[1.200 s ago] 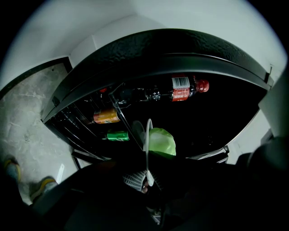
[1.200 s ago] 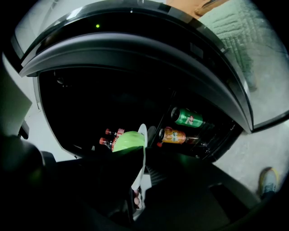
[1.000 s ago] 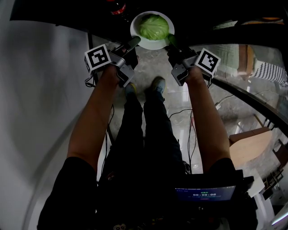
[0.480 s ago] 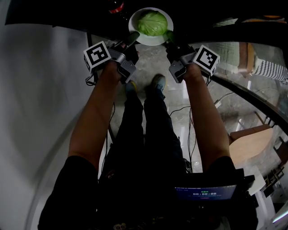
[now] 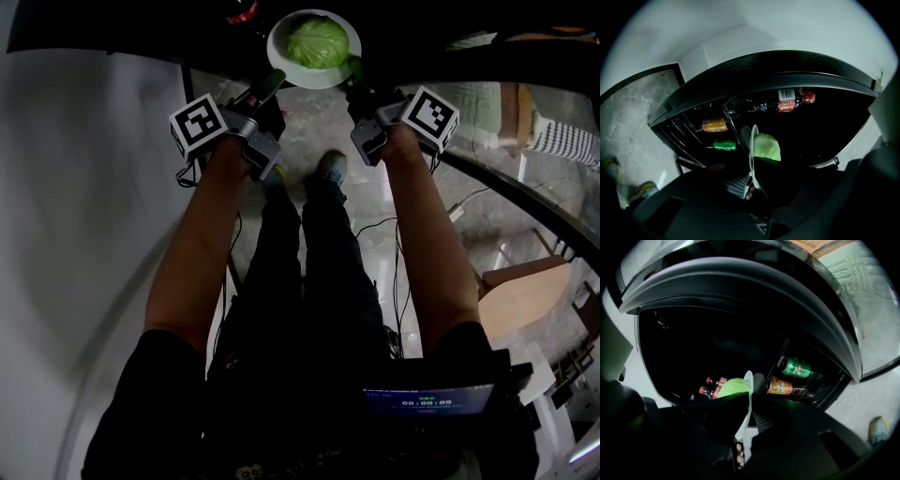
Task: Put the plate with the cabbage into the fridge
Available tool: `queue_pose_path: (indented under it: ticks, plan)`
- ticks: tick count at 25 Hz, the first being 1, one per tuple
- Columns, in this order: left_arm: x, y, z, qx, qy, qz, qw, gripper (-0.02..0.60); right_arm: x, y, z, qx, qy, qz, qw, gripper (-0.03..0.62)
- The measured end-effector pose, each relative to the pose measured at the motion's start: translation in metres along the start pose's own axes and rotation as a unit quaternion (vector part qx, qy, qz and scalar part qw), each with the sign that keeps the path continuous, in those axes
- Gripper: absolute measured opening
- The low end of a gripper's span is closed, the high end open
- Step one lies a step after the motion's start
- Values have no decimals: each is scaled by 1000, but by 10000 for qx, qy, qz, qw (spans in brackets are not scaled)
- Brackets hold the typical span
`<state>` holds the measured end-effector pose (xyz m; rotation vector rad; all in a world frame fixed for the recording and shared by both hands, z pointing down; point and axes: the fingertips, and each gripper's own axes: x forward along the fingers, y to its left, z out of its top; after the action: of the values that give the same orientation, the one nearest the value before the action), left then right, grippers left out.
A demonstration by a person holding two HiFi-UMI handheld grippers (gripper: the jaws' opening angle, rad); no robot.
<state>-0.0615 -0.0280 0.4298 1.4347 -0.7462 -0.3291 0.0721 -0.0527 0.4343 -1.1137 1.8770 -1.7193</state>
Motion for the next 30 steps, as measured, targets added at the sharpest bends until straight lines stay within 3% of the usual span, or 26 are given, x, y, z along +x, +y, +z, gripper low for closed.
queue_pose_path:
  ticks: [9, 19, 25, 30]
  plan:
    - [-2, -2, -19, -149, 128, 22, 9998, 17, 6, 4, 4, -93, -66, -63, 9999, 18]
    - [-2, 1, -18, -300, -5, 35, 9995, 15, 6, 5, 2, -372, -28, -146, 9992, 20]
    - [0, -3, -17, -663, -145, -158, 9976, 15, 4, 4, 2, -504, -26, -194, 9985, 22]
    - [1, -1, -14, -733, -214, -191, 9969, 15, 4, 6, 1, -478, 42, -133, 9988, 58]
